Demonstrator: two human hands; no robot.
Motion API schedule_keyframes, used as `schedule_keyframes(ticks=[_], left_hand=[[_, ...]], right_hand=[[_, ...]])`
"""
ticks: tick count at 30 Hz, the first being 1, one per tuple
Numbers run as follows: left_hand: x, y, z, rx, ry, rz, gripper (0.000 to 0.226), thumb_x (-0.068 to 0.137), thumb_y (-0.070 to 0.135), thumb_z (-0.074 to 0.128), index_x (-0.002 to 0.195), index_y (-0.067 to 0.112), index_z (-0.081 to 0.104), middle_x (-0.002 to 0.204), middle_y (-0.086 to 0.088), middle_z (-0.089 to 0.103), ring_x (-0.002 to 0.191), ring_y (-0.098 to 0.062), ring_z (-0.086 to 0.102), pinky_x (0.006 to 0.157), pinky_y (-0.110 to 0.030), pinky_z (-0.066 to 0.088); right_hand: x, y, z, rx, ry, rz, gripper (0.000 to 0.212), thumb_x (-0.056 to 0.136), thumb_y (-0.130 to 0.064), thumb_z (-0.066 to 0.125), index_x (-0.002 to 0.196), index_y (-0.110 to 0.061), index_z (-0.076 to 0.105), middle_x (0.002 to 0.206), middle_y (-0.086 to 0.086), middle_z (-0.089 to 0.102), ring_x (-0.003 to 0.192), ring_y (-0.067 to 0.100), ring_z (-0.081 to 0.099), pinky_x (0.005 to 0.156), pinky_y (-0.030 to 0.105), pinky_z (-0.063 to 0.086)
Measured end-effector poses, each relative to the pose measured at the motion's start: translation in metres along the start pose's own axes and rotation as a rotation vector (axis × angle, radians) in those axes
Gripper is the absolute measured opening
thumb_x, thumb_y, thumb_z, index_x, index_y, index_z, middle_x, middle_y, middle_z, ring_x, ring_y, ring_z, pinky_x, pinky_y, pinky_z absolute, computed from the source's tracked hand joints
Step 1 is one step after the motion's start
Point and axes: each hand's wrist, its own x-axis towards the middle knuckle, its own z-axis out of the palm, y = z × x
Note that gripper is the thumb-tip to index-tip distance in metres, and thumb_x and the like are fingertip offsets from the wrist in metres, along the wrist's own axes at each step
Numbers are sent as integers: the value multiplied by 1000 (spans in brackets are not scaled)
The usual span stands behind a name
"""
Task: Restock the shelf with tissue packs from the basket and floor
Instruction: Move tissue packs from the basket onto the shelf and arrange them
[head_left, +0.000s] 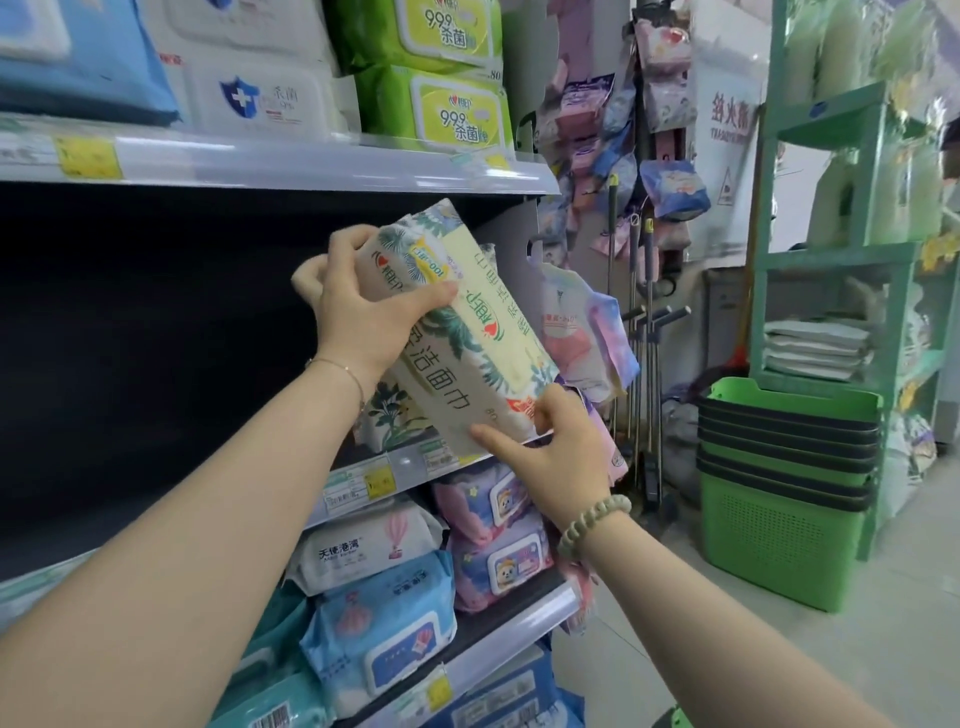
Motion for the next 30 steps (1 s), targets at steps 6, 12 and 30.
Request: schedule_keyframes(ticks=[6, 12, 30], left_hand=[[19, 19, 7, 193, -35, 47, 89, 52, 35, 90, 106, 21, 22, 117, 0, 24, 109, -11, 35, 88, -26, 42], [14, 34, 16, 331, -232, 158, 85, 55, 38, 90, 111, 21, 27, 123, 2, 22, 110, -6, 32, 84, -10, 34], [-6, -7, -47, 151, -575, -46, 113, 38, 61, 87, 133, 38, 30, 128, 21, 39, 119, 7, 40, 101, -32, 44]], right_hand=[[19, -37, -21, -32, -20, 20, 84, 47, -76, 72, 105, -24, 41, 107, -8, 40, 99, 9, 43, 89, 35, 45], [38, -50, -20, 417, -264, 34, 111, 49, -32, 87, 134, -47, 17, 121, -1, 55, 97, 19, 66, 79, 40, 57], [72, -73, 9, 718, 39, 644, 106, 44, -54, 76, 132, -41, 18, 98, -2, 41, 96, 33, 57, 84, 51, 52]])
